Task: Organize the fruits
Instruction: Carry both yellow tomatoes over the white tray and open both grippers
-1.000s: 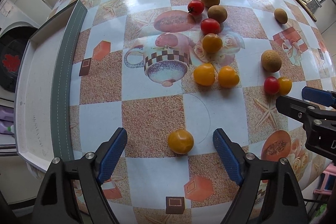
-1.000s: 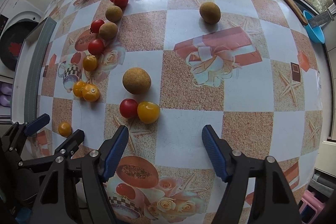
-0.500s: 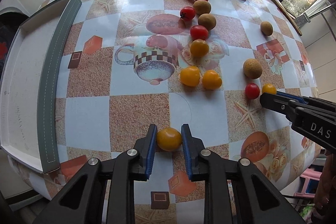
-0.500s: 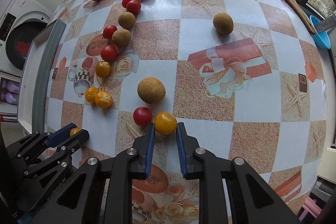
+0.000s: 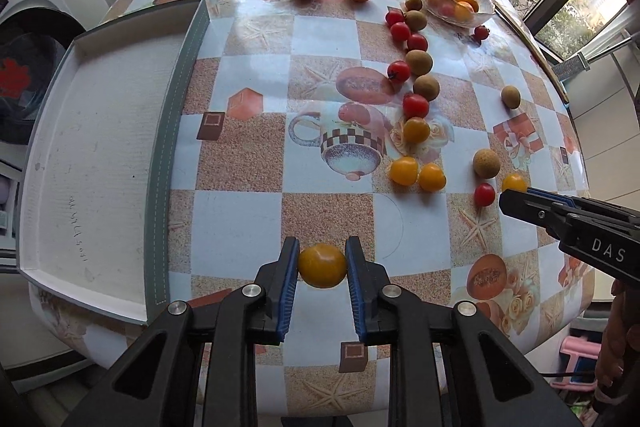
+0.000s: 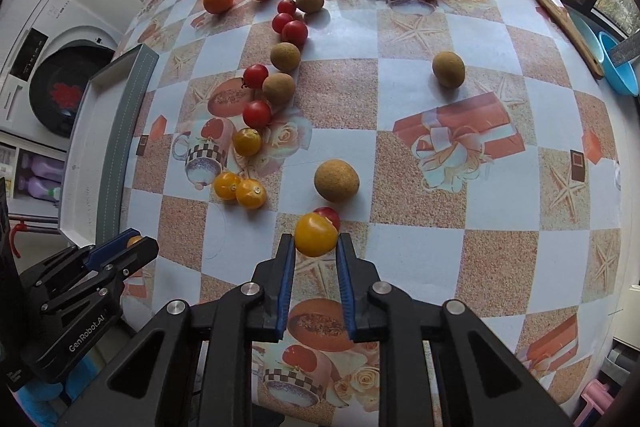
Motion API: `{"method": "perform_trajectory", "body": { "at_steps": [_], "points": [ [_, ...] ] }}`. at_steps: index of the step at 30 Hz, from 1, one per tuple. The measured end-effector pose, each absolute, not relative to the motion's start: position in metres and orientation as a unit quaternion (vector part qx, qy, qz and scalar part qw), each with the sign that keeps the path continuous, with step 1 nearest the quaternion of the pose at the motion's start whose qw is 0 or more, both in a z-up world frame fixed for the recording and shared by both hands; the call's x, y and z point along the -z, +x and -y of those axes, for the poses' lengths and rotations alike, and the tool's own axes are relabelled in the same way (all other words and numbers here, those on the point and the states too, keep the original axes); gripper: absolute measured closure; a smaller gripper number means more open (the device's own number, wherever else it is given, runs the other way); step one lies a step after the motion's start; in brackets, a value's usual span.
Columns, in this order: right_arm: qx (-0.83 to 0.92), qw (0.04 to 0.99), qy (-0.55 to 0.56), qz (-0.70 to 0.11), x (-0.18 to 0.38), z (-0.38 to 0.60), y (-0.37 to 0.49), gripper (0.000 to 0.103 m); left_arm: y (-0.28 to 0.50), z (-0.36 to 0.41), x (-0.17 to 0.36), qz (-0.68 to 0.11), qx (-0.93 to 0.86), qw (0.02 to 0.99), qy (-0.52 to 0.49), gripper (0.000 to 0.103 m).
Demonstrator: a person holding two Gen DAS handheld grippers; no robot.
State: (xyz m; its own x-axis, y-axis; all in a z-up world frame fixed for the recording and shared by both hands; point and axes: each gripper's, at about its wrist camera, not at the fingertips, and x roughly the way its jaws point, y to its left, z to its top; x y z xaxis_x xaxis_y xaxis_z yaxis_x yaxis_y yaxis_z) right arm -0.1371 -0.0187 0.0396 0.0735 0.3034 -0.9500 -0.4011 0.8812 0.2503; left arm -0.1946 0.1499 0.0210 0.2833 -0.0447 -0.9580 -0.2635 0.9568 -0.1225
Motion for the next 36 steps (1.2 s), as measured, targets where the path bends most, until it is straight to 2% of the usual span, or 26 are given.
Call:
{"method": "perform_trajectory", "body": {
  "at_steps": [13,23,35,36],
  "points": [
    [-0.340,0.710,-0.066,-0.613,-0.064,-0.103,-0.155,0.080,-0.253,-0.274,-0.049,-0.556,-0.165,0.800,-0.152,0.078],
    [-0.416,0.671,-0.087,-0.608,-0.059,-0.218,-0.173,0.080,-0.275,-0.366,-0.018,-0.560,-0.249,0.774,-0.160,0.078],
    [-0.415,0.644,-0.147,-0.626,-0.021,-0.284,-0.181,0.079,-0.281,-0.381,0.004,-0.573,-0.259,0.766,-0.134,0.077],
    [-0.412,0.644,-0.149,-0.627,-0.018,-0.287,-0.180,0.079,-0.281,-0.381,0.004,-0.574,-0.260,0.766,-0.127,0.070]
  ]
}}
